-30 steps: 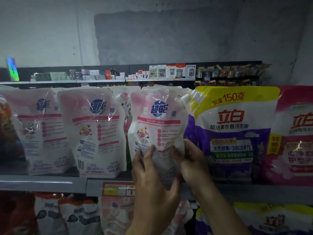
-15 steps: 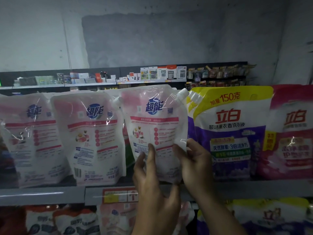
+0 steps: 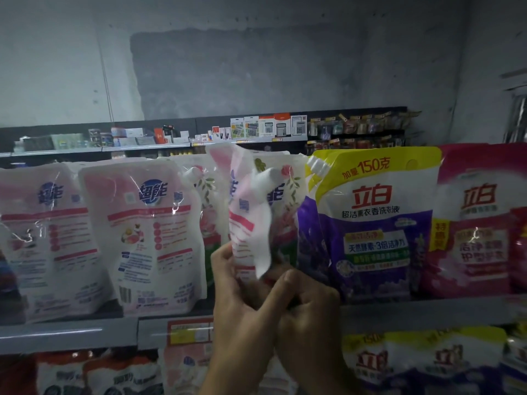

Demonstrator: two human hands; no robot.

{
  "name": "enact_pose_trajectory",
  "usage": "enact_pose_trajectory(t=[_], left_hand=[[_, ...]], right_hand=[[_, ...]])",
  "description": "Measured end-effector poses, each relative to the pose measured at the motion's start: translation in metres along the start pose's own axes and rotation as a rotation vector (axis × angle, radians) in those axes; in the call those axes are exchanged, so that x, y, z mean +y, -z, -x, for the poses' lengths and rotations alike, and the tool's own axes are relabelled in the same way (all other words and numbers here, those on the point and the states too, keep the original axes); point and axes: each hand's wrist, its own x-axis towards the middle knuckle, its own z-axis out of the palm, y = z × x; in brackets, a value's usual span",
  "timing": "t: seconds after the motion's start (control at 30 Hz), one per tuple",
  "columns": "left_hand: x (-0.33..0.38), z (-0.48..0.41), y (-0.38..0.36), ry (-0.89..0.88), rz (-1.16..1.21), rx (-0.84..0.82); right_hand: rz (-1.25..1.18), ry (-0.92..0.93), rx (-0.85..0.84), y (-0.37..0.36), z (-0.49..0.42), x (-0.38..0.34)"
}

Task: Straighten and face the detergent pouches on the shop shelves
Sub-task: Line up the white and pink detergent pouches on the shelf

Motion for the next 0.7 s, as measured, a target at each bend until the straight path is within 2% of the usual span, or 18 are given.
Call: enact_pose_trajectory(t=[0.1,0.2,0.37,0.53,0.63,0.7], left_hand=[[0.000,-0.003,0.002,0.028,0.107,0.004],[0.003,-0.009,0.004,0.031,0.173,-0.015],[-0.001,-0.027,0.010,-0.141,-0.001,0.057],[-0.005,-0.042,0.018,-0.158,-0.021,0.035],[-0.007,-0.053,0.026,-0.122,-0.075,-0.004],[-0.009,-0.061,0.030,-0.083,-0.091,-0.022]], right_hand=[[0.187,0.124,-0.064,0.001,0.002,-0.006],[0.254,0.149,-0.139,0.005,0.003,-0.010],[0.250,0.101,-0.218,0.004,0.006,-0.014],[0.176,0.149,-0.295,0.001,0.003,-0.005],[0.107,0.138,-0.239,0.003,0.003,0.006],[0.171,0.178,-0.136,0.005,0.003,0.015]])
